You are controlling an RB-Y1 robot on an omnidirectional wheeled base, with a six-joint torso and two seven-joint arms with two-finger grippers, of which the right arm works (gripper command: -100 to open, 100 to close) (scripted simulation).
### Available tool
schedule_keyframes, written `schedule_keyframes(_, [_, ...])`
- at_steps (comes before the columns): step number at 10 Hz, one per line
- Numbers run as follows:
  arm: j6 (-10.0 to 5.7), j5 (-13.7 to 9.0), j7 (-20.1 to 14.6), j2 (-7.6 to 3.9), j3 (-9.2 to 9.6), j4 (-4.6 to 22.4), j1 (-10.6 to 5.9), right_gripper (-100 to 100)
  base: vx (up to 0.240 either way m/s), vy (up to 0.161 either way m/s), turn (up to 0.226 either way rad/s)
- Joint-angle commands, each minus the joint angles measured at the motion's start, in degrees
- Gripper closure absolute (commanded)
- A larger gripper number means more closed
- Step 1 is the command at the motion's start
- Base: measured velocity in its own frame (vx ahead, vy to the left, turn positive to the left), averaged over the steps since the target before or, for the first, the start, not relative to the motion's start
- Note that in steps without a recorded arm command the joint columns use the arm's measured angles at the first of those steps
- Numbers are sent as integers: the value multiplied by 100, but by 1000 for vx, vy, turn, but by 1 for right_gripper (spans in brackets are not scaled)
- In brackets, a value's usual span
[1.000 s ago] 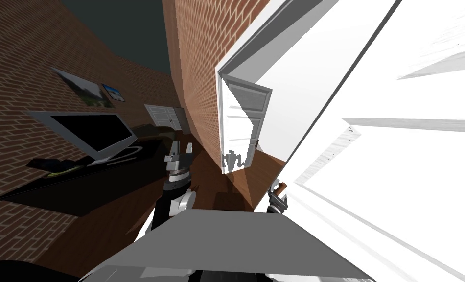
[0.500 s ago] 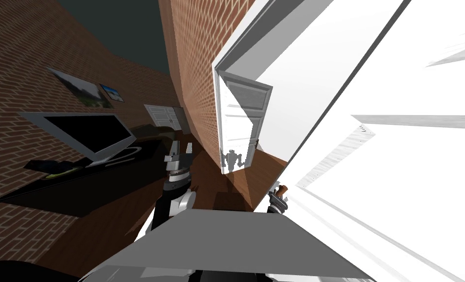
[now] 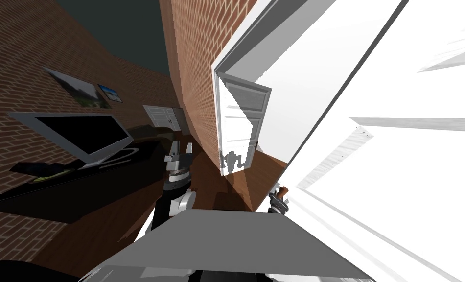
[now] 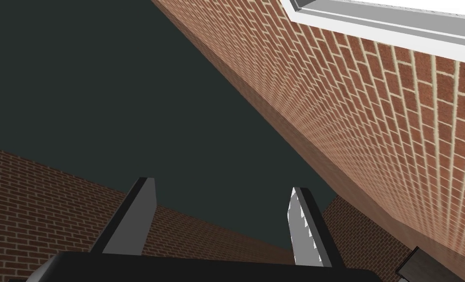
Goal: Push the door open
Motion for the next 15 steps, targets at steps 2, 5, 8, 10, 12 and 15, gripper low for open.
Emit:
schedule_keyframes(2, [-49,-94,48,-26,-142,-38,-32,100,188,-71,-48])
schedule_keyframes(5, [-92,-229,81,-27,-301,-24,-19,100,179,-92,-42])
schedule_keyframes(8, [-143,-390,120,-28,-491,-6,-4,100,186,-103,-47])
schedule_keyframes(10, [-186,-525,153,-29,-651,8,9,100,176,-130,-53])
schedule_keyframes(12, [-229,-660,186,-30,-810,22,22,100,199,-141,-44])
schedule_keyframes(15, [-279,-817,225,-31,-995,39,36,100,179,-90,-62])
